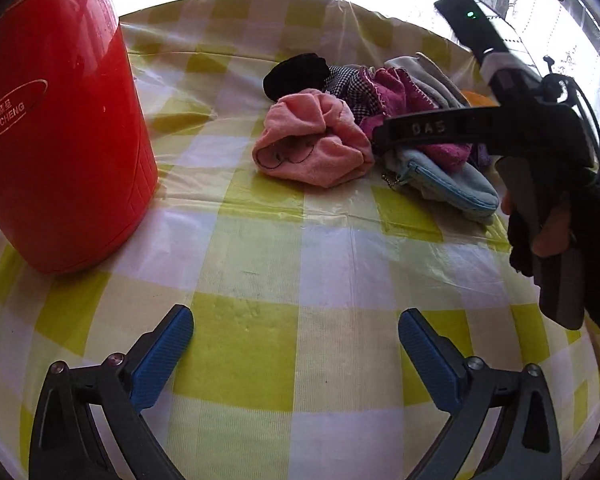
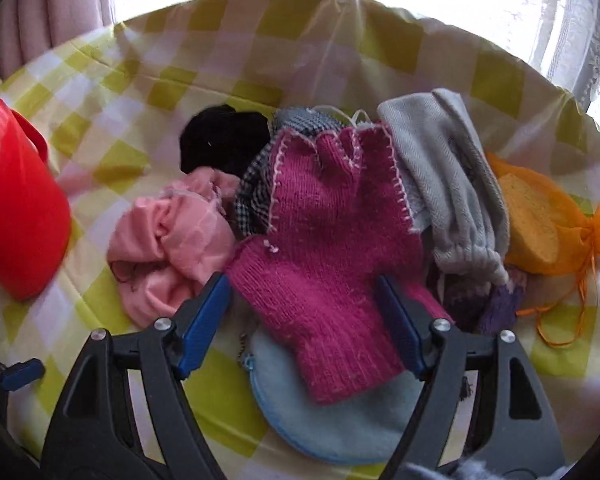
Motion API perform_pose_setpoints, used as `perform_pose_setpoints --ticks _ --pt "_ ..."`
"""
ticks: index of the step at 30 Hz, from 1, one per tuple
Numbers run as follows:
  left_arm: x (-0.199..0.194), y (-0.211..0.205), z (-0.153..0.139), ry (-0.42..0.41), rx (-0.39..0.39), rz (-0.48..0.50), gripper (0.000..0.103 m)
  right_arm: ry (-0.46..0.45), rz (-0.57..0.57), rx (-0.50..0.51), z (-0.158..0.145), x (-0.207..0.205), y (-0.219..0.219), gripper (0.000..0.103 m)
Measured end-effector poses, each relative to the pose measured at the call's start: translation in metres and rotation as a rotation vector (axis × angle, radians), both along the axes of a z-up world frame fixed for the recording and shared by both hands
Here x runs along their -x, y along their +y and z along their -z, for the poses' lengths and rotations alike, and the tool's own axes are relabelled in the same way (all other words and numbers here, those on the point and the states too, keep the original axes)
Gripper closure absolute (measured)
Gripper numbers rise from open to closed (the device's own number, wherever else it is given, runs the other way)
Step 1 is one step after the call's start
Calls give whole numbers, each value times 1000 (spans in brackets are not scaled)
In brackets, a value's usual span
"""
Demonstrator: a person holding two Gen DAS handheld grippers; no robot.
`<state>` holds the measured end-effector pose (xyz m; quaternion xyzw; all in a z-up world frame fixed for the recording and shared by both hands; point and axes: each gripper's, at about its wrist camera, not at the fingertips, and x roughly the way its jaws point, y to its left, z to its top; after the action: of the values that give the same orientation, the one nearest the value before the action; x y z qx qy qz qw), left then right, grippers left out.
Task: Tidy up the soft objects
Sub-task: 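Move both grippers back over the remaining pile on the table, then grasp the pink knit glove with the right gripper while the left gripper grasps the pink fleece hat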
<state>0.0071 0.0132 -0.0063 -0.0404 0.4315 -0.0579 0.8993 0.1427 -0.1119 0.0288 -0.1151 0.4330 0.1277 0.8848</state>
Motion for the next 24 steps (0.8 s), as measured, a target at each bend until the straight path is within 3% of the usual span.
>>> perform_pose_setpoints --ticks 1,2,3,6,8,12,16,18,20,24 --pt "-1 1 0 -2 7 0 0 -16 -9 49 3 2 4 52" --pt "0 1 0 -3 13 0 0 -47 -1 78 1 8 4 93" --pt "0 2 -1 -5 18 0 0 -64 15 48 -5 17 -2 91" --pt "0 3 -1 -6 22 -1 0 -150 40 -182 -41 71 -42 92" --pt "0 1 -1 -4 12 -1 0 -187 50 -250 -57 113 -69 92" --pt "-1 -3 0 4 -19 2 0 -137 77 -235 -50 174 -112 92" --pt "-2 -3 1 6 -27 4 0 -33 90 -168 -24 201 -133 87" --pt "-1 -3 1 6 -30 4 0 24 96 -209 -15 205 -142 72" --pt "-1 -5 1 9 -42 5 0 62 111 -236 -10 207 -148 29" --pt "-2 -11 4 20 -84 8 0 49 95 -178 -2 201 -141 27"
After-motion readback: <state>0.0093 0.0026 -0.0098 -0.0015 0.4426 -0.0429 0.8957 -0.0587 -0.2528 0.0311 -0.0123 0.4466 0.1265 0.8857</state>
